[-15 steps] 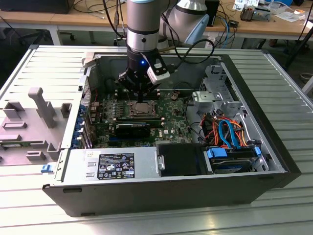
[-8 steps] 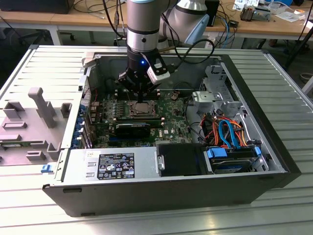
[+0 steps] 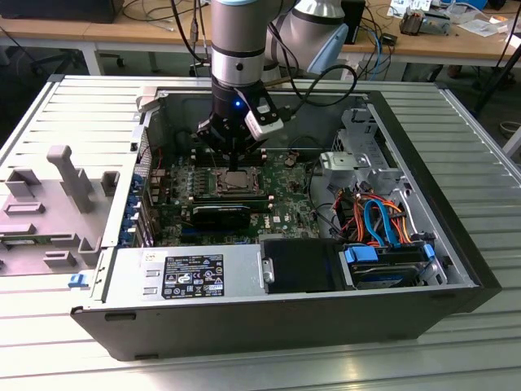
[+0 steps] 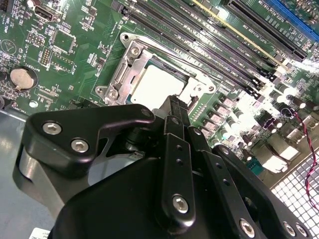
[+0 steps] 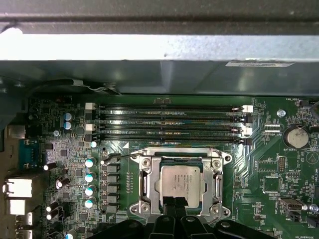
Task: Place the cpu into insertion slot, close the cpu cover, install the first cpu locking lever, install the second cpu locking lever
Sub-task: 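Install the first cpu locking lever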
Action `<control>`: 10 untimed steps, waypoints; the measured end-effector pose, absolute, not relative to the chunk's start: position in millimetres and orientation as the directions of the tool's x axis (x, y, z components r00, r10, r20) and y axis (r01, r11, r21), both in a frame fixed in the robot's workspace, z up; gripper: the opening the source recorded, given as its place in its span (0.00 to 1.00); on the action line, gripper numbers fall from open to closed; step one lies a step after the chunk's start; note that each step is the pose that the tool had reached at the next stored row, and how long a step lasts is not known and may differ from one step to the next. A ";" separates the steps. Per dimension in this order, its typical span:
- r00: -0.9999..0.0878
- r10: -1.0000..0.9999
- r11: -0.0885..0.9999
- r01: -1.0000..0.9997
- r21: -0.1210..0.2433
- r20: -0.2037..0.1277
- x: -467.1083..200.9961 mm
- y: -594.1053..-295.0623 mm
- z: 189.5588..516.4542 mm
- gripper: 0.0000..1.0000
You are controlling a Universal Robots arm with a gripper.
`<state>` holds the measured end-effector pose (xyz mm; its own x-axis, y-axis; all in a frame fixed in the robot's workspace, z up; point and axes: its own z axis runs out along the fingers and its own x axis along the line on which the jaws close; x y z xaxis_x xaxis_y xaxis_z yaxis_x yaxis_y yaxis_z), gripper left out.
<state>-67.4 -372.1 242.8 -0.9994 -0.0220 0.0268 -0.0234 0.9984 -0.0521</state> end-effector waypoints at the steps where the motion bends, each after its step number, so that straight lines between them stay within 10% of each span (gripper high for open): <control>1: -0.999 -0.022 0.998 -0.024 -0.052 0.027 -67.4 -372.1 242.8 0.11; 10: -0.999 -0.028 0.998 -0.029 -0.052 0.027 -67.4 -372.1 242.8 0.11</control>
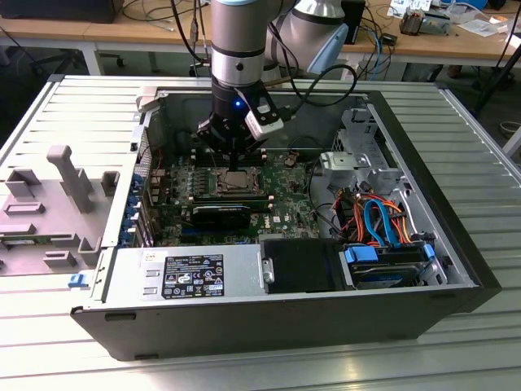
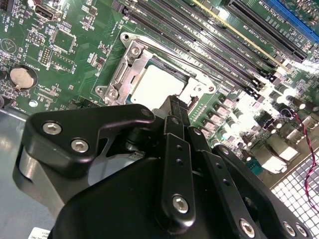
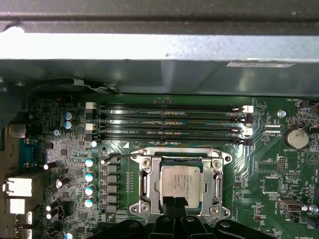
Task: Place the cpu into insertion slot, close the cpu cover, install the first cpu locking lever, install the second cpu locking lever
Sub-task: 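Install the first cpu locking lever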
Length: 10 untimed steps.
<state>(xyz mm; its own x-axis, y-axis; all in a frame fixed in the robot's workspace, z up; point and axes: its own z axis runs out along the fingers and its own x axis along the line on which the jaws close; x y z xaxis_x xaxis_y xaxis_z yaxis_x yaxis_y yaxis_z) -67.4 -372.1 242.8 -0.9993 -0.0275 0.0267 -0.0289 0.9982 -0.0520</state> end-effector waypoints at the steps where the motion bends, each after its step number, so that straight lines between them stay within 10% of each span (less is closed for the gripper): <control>1: -0.999 -0.028 0.998 -0.029 -0.052 0.027 -67.3 -372.1 242.8 0.11; 10: -0.999 -0.037 0.998 -0.039 -0.052 0.027 -67.4 -372.1 243.8 0.11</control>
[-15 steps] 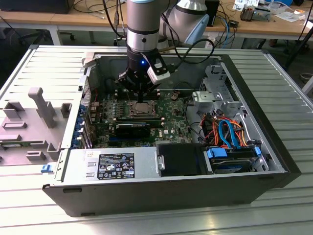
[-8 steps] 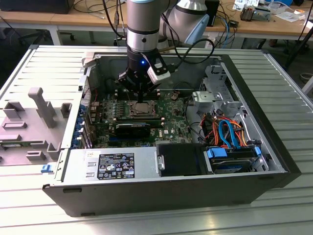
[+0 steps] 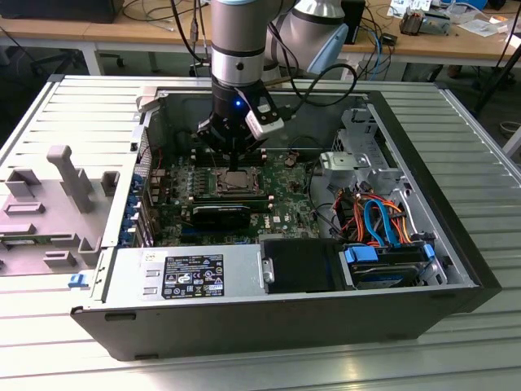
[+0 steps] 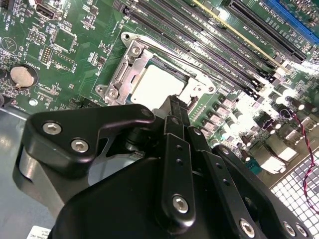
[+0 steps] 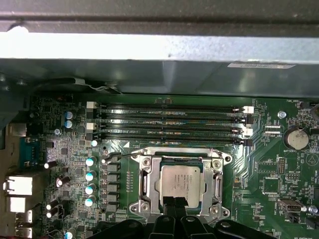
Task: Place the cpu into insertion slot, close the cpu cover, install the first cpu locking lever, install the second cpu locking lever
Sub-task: 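Install the first cpu locking lever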
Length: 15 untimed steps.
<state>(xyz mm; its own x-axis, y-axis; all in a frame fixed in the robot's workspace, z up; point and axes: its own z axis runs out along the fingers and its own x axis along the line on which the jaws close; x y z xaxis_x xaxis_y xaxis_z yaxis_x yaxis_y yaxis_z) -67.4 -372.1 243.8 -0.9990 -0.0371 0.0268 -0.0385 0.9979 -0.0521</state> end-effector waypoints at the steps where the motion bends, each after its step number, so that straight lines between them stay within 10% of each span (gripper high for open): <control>1: -0.999 -0.039 0.998 -0.040 -0.052 0.027 -67.4 -372.1 244.0 0.11; 15: -0.997 -0.073 0.997 -0.073 -0.016 0.025 -67.5 -372.2 245.1 0.11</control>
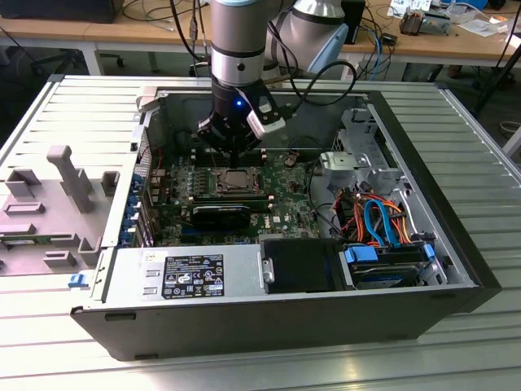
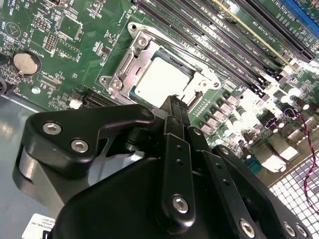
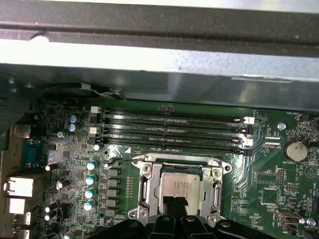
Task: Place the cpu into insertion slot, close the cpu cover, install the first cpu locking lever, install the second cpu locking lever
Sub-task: 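Install the first cpu locking lever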
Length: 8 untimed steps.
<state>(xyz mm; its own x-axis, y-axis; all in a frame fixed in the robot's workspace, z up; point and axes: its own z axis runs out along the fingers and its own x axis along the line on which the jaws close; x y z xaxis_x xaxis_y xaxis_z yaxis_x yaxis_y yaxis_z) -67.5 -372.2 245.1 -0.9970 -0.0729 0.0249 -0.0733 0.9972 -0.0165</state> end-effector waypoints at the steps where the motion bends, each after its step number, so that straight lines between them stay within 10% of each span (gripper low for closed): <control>1: -0.997 -0.073 0.997 -0.073 -0.016 0.025 -67.5 -372.1 245.6 0.11; 8: -0.997 -0.073 0.997 -0.073 -0.016 0.025 -67.5 -372.1 253.3 0.11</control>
<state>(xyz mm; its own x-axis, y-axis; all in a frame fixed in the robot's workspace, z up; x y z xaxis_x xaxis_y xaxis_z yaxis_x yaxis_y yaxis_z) -67.5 -372.1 253.3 -0.9970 -0.0727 0.0248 -0.0731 0.9972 -0.0163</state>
